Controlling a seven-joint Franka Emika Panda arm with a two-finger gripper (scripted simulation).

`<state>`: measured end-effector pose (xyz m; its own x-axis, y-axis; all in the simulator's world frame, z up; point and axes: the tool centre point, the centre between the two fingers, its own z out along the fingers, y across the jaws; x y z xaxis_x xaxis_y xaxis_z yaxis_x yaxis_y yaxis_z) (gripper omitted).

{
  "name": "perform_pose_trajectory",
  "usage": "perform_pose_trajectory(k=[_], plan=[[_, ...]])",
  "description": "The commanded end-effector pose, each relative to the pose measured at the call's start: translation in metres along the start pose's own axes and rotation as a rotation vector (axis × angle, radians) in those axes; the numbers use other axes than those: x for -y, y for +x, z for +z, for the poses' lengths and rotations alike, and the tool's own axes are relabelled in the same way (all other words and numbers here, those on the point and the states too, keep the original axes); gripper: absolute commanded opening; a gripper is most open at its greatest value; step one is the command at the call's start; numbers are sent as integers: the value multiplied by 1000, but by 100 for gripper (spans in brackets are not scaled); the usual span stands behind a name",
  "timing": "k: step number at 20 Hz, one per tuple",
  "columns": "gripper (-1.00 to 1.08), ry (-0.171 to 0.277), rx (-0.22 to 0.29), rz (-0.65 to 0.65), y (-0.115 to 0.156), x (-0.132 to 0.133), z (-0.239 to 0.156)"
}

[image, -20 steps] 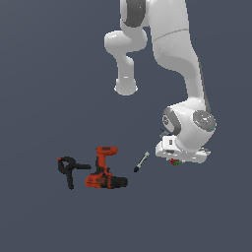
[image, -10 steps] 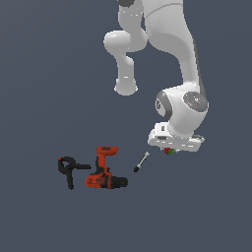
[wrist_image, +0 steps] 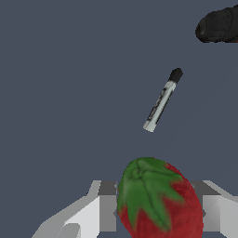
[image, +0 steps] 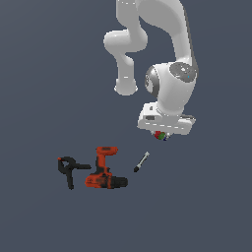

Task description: Pick up a designated object from a clutter of objects.

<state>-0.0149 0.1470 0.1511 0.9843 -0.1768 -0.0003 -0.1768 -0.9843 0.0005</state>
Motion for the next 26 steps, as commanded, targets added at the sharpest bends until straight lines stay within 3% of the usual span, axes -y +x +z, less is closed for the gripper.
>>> perform_pose_trajectory(k=[1, 26], plan=[[-100, 0, 0, 0, -8, -14, -17], [-100, 3, 1, 0, -79, -147, -183]])
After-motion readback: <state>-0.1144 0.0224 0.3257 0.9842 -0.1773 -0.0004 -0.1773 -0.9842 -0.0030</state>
